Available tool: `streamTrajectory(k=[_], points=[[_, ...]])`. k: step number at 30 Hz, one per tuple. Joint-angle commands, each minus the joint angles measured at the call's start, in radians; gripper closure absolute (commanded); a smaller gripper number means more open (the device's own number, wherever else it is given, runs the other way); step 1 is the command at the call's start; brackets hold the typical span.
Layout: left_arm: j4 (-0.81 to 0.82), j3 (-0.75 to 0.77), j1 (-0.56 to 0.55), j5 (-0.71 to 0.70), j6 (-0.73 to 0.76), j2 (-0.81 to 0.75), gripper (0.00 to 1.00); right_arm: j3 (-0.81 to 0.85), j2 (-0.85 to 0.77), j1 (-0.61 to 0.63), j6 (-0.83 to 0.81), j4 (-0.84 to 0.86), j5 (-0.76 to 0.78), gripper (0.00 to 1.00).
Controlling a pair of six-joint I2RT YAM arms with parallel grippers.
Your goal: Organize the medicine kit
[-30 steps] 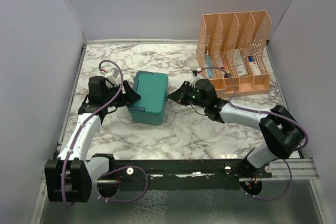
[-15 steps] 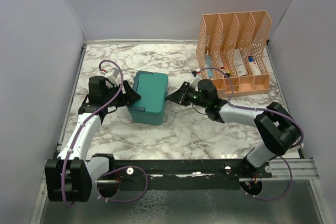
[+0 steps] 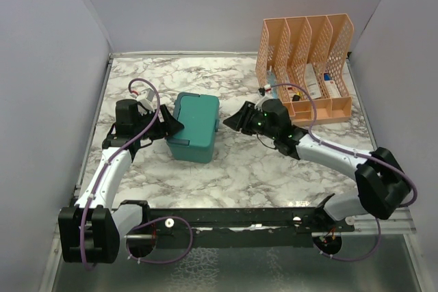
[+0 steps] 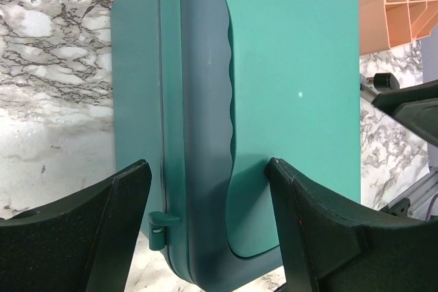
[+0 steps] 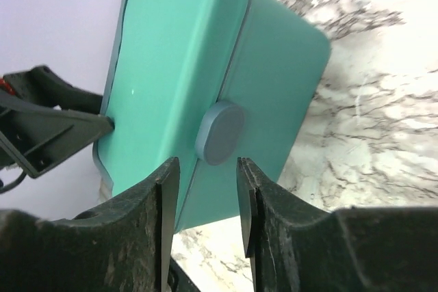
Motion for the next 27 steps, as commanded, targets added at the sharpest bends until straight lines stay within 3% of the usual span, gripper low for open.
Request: streamTrajectory(k=[1, 6, 10, 13, 15, 21, 27], points=[[-0.115, -0.005, -0.005, -0.085, 0.023, 0.006, 0.28, 0.043, -0.073, -0.003, -0.058, -0.207, 0.209, 0.6], [-0.175, 0.058, -0.005, -0.201, 0.046, -0.042, 0.24, 0.06, -0.133, -0.003, -0.128, -0.369, 0.345, 0.59], [-0.208, 0.104, -0.005, -0.355, 0.036, -0.152, 0.02, 0.052, -0.224, -0.003, -0.246, -0.468, 0.467, 0.5], [-0.241, 0.138, -0.005, -0.449, 0.025, -0.259, 0.01, 0.023, -0.334, -0.004, -0.322, -0.522, 0.549, 0.39], [-0.253, 0.152, -0.005, -0.488, 0.035, -0.333, 0.01, 0.002, -0.426, -0.003, -0.394, -0.537, 0.571, 0.37], [-0.234, 0.164, -0.005, -0.445, 0.139, -0.539, 0.01, 0.028, -0.681, -0.004, -0.552, -0.65, 0.568, 0.31], [-0.244, 0.224, -0.006, -0.432, 0.192, -0.687, 0.01, 0.118, -0.856, -0.003, -0.588, -0.757, 0.615, 0.28]])
